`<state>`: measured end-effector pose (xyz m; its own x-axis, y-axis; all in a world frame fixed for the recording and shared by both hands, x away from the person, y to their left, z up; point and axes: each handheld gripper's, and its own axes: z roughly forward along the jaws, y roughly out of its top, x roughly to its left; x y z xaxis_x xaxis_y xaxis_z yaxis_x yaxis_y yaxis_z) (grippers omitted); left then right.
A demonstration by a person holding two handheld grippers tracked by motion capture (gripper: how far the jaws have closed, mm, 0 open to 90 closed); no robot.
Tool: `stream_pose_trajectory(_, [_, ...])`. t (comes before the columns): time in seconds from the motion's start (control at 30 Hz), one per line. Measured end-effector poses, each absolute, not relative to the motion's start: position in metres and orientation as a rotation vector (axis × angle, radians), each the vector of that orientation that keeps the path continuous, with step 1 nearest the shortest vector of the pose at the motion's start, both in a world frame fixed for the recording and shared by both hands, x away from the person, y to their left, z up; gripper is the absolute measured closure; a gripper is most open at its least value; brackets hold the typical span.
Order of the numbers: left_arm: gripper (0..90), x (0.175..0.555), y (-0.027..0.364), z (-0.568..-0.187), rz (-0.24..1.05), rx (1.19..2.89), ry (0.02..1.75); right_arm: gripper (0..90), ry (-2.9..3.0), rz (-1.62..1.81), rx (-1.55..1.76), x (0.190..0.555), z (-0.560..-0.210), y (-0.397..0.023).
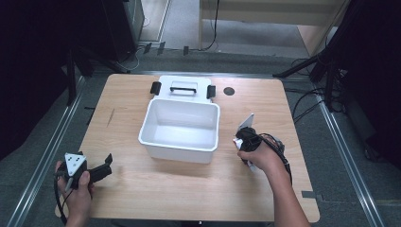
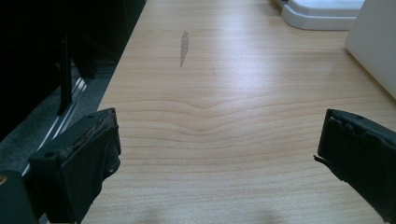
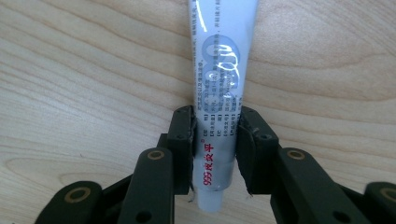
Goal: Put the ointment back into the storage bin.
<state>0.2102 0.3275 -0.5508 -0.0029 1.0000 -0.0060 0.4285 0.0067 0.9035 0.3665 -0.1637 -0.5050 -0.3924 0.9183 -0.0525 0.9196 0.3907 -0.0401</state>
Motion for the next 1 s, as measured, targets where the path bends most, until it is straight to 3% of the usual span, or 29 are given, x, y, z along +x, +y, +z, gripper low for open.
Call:
stream_pose_trajectory(0.67, [0.0, 0.210, 0.328, -0.551, 0.959, 1.523, 1.530, 72.1, 2.764, -0.030, 1.524, 0.359, -0.503, -0.179])
stream_pose_trajectory(1.0, [0.0, 0.210, 0.327, -0.551, 0.959, 1.523, 1.529, 72.0, 2.864, 0.109, 1.275, 0.356, -0.475, -0.184])
